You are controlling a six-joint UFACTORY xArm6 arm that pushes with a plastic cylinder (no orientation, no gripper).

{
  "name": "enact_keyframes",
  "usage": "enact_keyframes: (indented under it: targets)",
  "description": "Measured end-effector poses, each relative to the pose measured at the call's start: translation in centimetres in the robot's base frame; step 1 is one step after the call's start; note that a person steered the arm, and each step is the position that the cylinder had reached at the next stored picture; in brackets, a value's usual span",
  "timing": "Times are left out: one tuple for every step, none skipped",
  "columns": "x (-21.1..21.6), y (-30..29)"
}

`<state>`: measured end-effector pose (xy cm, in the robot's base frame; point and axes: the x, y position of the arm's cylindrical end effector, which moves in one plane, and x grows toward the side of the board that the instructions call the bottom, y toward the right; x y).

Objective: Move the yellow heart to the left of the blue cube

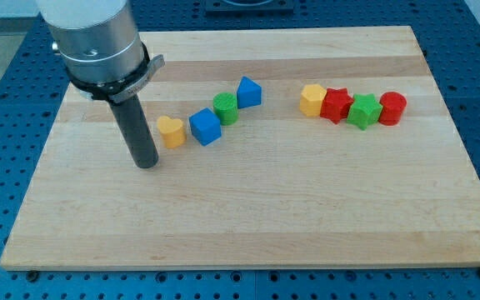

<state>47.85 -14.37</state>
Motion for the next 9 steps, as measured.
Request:
enact_keyframes:
  targets:
    - [-1.8, 0.4]
    - [-2.6, 0.8]
    - [-0.8, 1.1]
    - [-0.9, 1.4]
    - [-2.3, 1.6]
    - [-3.8, 1.6]
    - [-4.6, 1.6]
    - [-5.3, 1.6]
    - [-6.0, 1.6]
